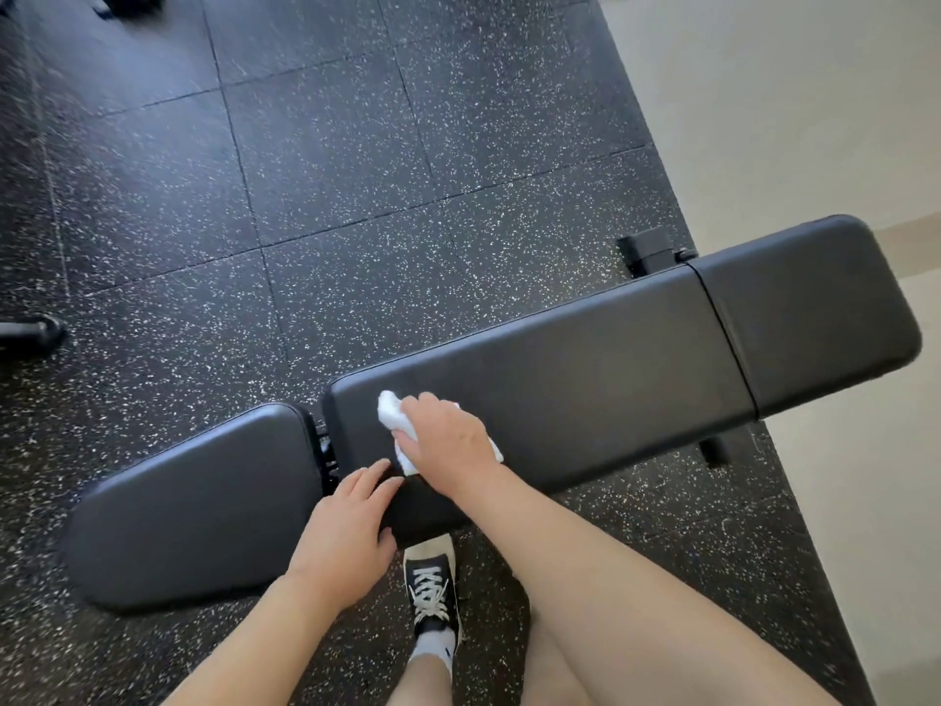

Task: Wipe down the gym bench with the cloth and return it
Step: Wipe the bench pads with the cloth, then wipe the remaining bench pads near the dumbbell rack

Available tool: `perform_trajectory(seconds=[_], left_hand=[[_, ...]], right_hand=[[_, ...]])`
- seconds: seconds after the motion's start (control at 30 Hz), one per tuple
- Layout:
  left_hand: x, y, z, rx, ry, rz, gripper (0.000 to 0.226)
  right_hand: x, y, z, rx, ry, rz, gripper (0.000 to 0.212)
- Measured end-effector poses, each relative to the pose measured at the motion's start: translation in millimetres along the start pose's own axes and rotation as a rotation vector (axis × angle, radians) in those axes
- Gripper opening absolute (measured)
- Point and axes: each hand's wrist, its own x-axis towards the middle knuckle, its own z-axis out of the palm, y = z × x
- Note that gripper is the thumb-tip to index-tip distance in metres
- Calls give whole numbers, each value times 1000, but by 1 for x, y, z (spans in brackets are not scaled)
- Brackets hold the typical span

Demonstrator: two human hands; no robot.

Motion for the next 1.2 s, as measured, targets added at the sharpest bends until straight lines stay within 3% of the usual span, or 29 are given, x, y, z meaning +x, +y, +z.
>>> perform_trajectory(seconds=[0.1, 0.23, 0.5, 0.97, 1.2], left_hand=[[-22, 6, -31, -77, 33, -141, 60], [-64, 19, -85, -111, 112, -203, 55], [-156, 32, -210, -163, 339, -277, 55], [-341, 26, -357, -200, 866, -462, 58], [-422, 19, -373, -210, 988, -656, 66]], right_hand=[[-33, 14, -50, 53, 1, 120, 31], [-72, 12, -123, 74, 46, 219, 31], [-123, -32, -258, 122, 211, 190, 29], [-131, -209, -431, 58, 451, -297, 31], [-121, -309, -458, 8, 389, -542, 33]])
